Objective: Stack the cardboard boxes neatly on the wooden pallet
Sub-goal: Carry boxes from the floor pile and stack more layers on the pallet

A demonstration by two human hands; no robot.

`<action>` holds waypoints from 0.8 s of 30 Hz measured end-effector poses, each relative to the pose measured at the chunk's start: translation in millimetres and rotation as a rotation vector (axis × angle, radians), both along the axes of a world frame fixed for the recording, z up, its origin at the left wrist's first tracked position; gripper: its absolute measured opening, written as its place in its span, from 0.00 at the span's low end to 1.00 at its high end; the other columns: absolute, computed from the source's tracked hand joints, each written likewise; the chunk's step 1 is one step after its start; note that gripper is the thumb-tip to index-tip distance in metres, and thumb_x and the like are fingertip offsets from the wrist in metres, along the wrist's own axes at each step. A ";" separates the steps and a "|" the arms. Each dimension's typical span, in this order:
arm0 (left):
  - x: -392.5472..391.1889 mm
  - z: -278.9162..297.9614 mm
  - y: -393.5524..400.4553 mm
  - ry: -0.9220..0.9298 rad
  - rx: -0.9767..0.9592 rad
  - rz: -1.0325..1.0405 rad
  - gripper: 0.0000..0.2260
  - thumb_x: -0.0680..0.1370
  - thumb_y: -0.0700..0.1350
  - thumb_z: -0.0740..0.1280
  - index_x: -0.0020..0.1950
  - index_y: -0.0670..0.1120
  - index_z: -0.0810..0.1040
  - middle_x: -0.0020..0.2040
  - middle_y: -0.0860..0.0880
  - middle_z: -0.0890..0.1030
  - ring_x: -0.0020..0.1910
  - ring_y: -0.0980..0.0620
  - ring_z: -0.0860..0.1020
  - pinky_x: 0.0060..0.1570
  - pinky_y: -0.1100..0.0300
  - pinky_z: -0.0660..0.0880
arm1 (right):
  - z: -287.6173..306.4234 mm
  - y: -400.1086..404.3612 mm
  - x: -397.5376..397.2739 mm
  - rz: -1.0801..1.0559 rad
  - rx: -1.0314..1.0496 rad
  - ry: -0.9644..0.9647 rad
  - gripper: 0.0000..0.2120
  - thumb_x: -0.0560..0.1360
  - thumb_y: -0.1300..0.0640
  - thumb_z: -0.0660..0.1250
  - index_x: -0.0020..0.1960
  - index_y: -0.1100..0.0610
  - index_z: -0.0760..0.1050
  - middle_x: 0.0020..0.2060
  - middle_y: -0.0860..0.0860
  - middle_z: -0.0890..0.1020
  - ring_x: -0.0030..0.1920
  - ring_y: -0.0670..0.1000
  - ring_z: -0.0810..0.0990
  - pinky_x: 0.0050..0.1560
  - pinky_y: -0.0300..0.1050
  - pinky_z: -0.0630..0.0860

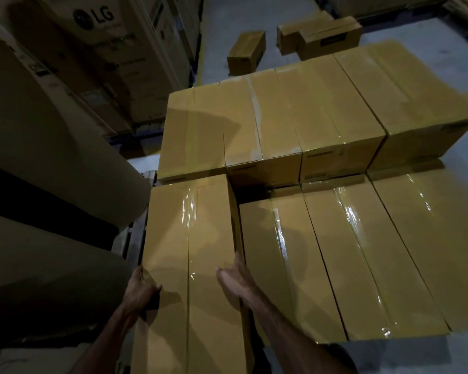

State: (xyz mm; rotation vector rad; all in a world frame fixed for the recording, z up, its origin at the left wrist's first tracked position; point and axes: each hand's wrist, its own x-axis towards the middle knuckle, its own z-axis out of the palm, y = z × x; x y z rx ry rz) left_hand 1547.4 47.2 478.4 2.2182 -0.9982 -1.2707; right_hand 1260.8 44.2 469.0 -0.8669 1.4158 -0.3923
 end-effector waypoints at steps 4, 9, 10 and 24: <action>-2.1 -5.1 -3.8 0.011 0.003 0.000 0.33 0.78 0.35 0.73 0.80 0.48 0.65 0.63 0.45 0.77 0.55 0.47 0.79 0.45 0.51 0.79 | -3.5 -6.0 0.1 -0.034 0.001 0.013 0.44 0.83 0.46 0.65 0.86 0.55 0.40 0.84 0.54 0.55 0.82 0.60 0.60 0.80 0.55 0.61; 3.6 -9.1 -4.7 0.011 0.012 0.019 0.34 0.77 0.33 0.73 0.80 0.48 0.65 0.66 0.42 0.77 0.56 0.46 0.79 0.49 0.49 0.80 | -2.9 -10.1 1.0 -0.036 0.005 0.005 0.41 0.84 0.49 0.64 0.86 0.55 0.41 0.84 0.54 0.57 0.82 0.59 0.60 0.78 0.53 0.61; 4.4 -10.1 -5.2 0.012 0.012 0.014 0.34 0.77 0.32 0.72 0.80 0.48 0.65 0.67 0.42 0.77 0.56 0.46 0.79 0.49 0.49 0.80 | -4.0 -10.6 1.4 -0.036 0.001 0.010 0.41 0.84 0.49 0.64 0.86 0.55 0.41 0.84 0.53 0.56 0.82 0.59 0.60 0.78 0.53 0.60; 7.0 -17.0 -11.4 0.030 0.017 0.003 0.34 0.77 0.31 0.72 0.80 0.49 0.66 0.66 0.43 0.77 0.53 0.50 0.79 0.45 0.53 0.78 | -10.5 -10.4 8.1 -0.022 -0.010 0.043 0.42 0.84 0.48 0.64 0.86 0.50 0.39 0.85 0.51 0.54 0.81 0.59 0.61 0.79 0.55 0.61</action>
